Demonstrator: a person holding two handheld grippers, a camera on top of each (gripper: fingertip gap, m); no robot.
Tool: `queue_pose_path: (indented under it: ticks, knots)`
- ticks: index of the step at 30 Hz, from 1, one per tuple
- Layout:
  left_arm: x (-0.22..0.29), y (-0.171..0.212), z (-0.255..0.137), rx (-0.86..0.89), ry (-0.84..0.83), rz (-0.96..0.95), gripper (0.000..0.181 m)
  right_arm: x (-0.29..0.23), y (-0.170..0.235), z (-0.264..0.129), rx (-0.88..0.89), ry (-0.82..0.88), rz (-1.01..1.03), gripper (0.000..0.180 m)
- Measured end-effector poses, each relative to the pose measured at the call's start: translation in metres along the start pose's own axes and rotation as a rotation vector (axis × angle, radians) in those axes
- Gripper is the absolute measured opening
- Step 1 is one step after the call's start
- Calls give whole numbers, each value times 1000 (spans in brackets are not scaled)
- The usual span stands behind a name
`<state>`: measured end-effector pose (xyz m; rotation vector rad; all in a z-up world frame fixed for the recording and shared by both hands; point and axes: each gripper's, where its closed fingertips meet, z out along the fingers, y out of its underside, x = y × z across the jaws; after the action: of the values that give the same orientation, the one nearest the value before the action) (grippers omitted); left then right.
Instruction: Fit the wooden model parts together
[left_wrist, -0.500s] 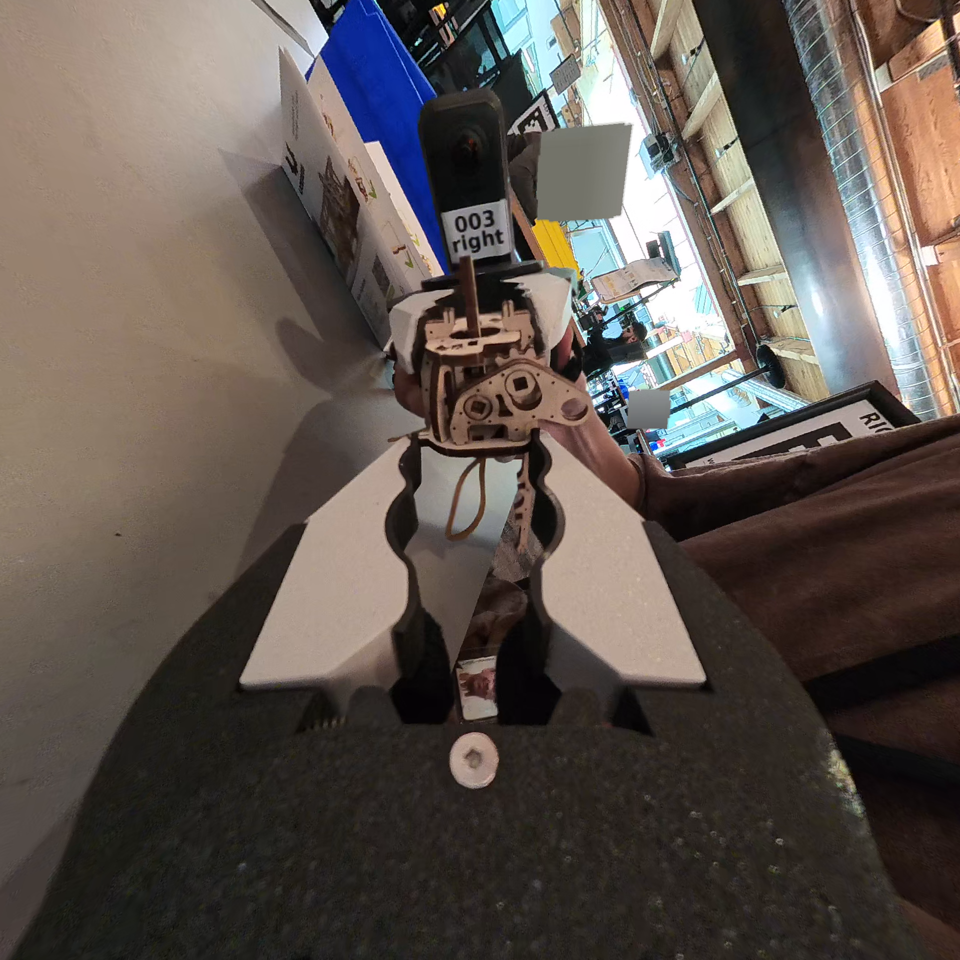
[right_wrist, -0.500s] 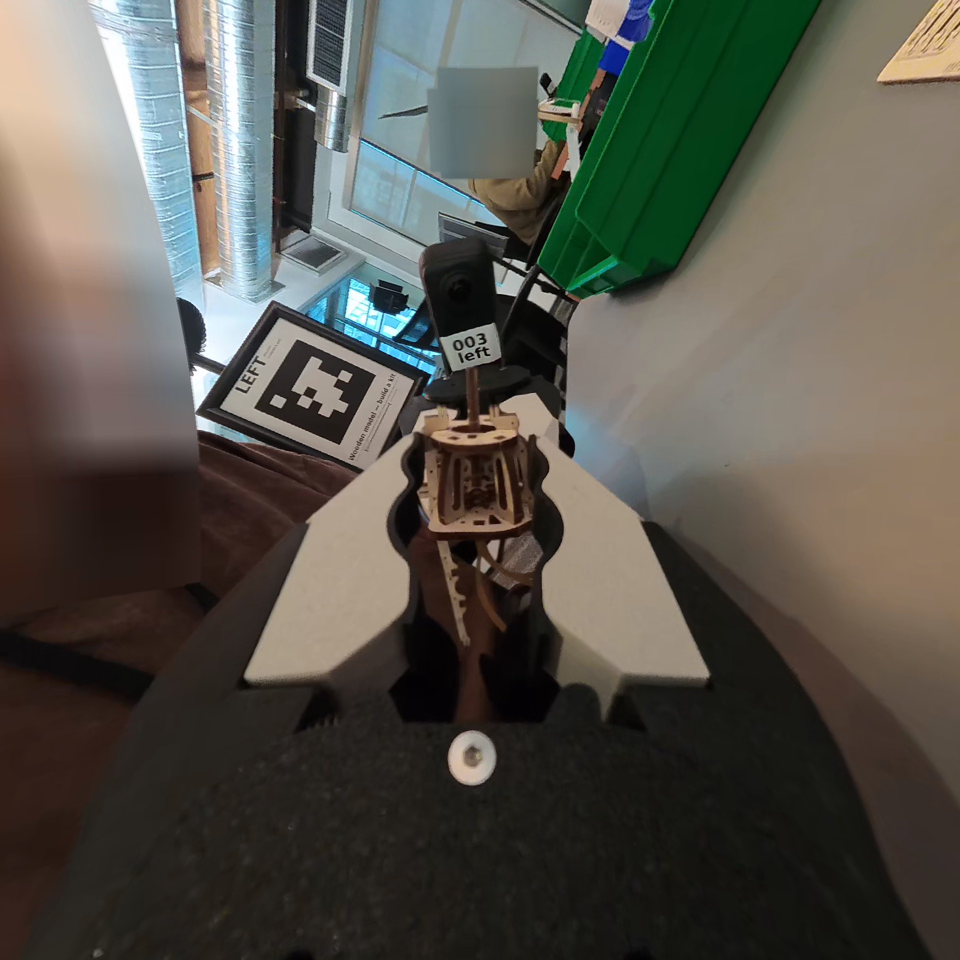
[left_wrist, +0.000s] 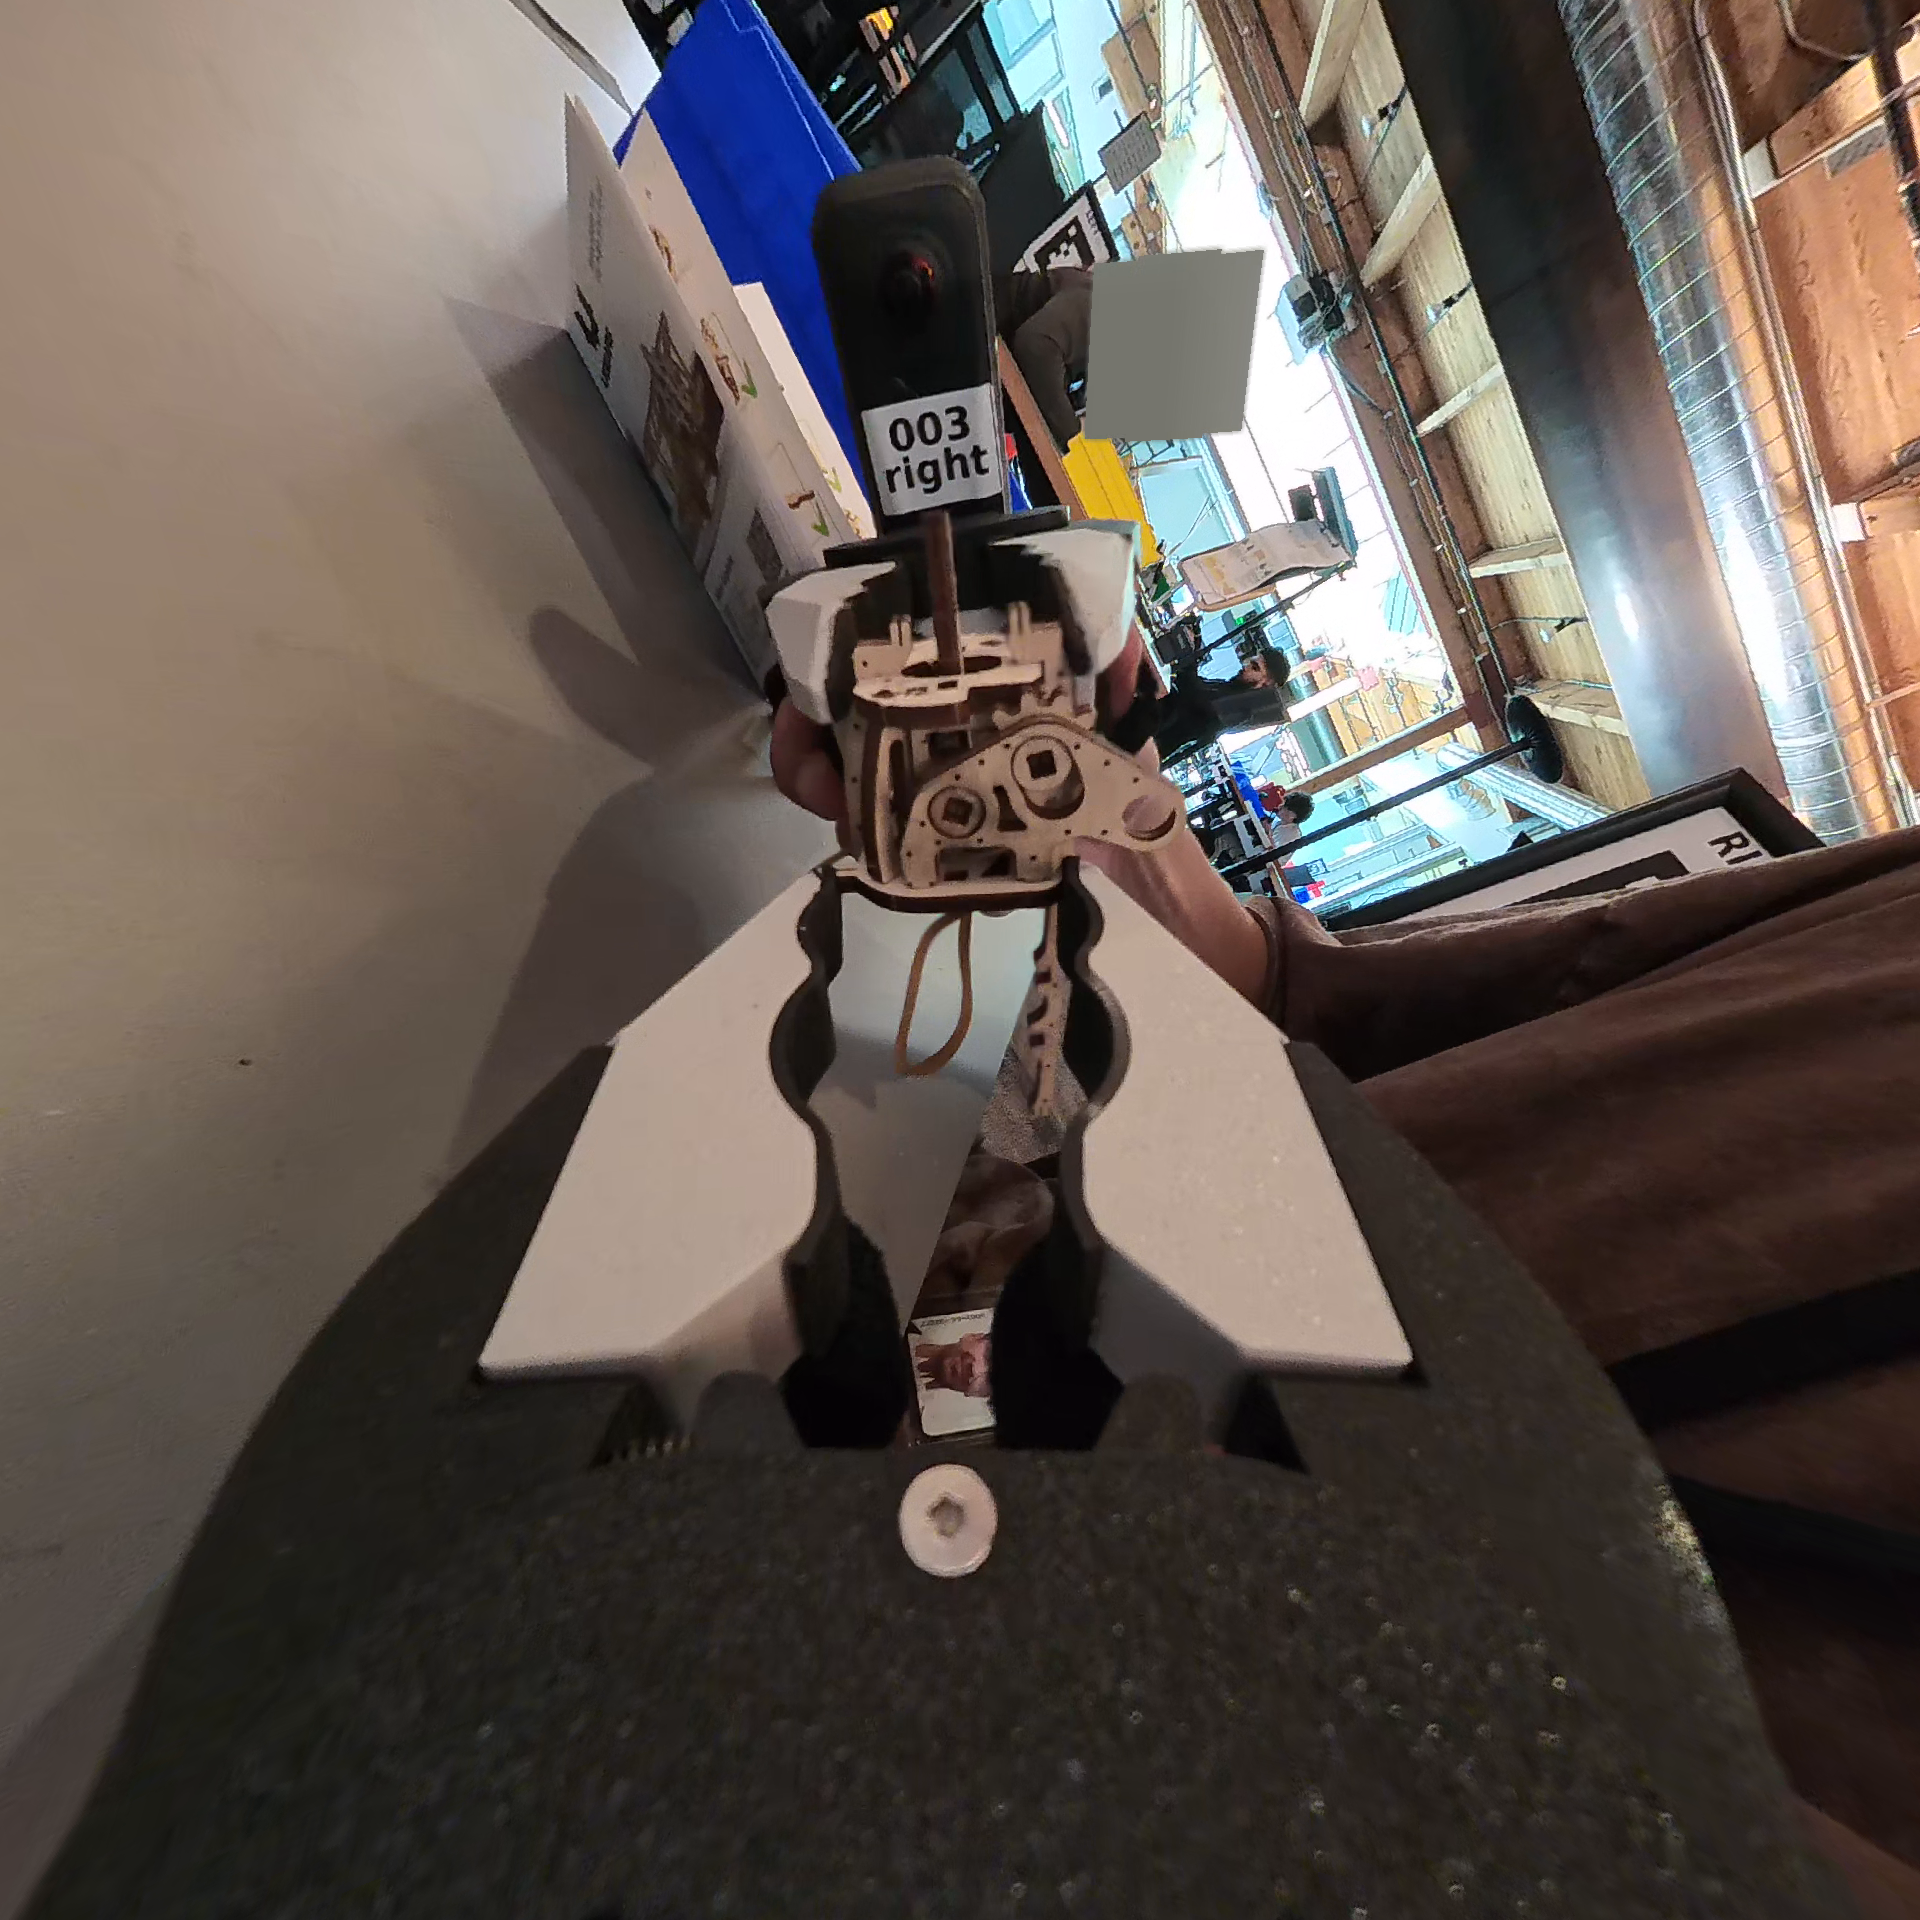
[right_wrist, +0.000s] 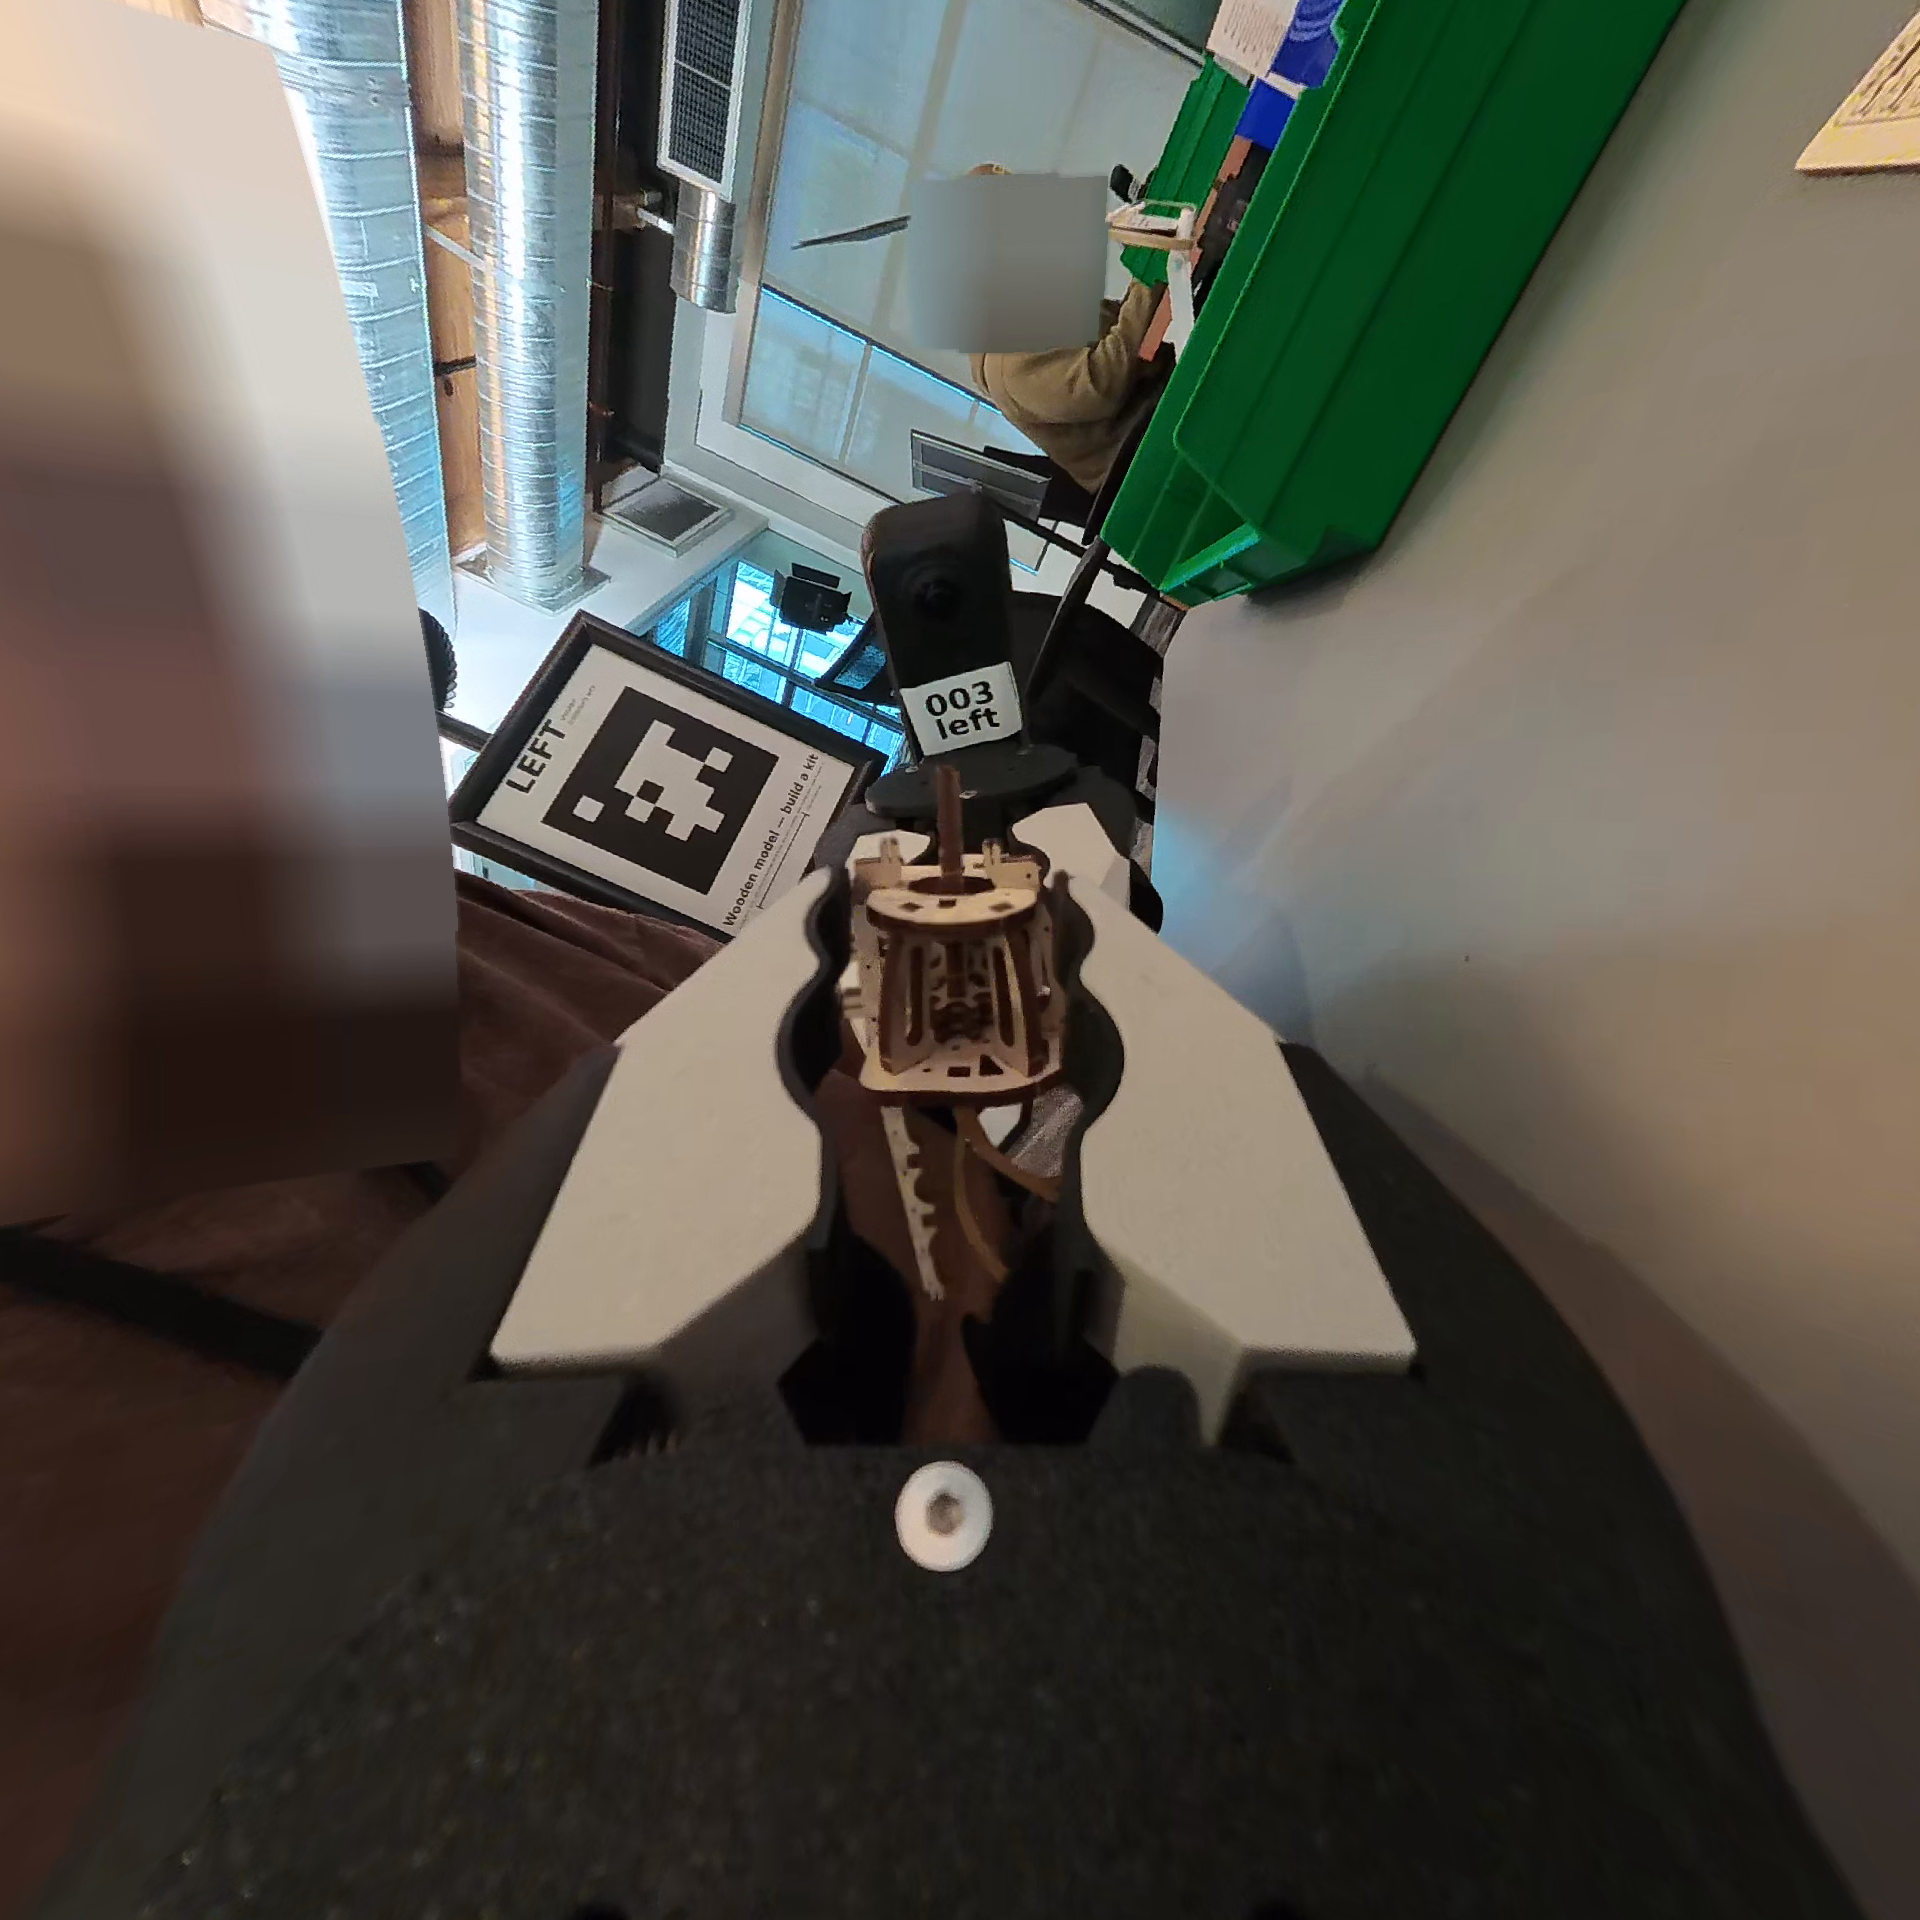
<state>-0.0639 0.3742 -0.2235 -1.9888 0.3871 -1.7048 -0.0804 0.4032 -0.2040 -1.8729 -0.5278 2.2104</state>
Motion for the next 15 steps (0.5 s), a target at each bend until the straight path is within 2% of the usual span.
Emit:
queue_pose_path:
  ticks: [15]
  knots:
    - [-6,8,6,-39,-30,-1,39,9,2,3,34,32,5,35]
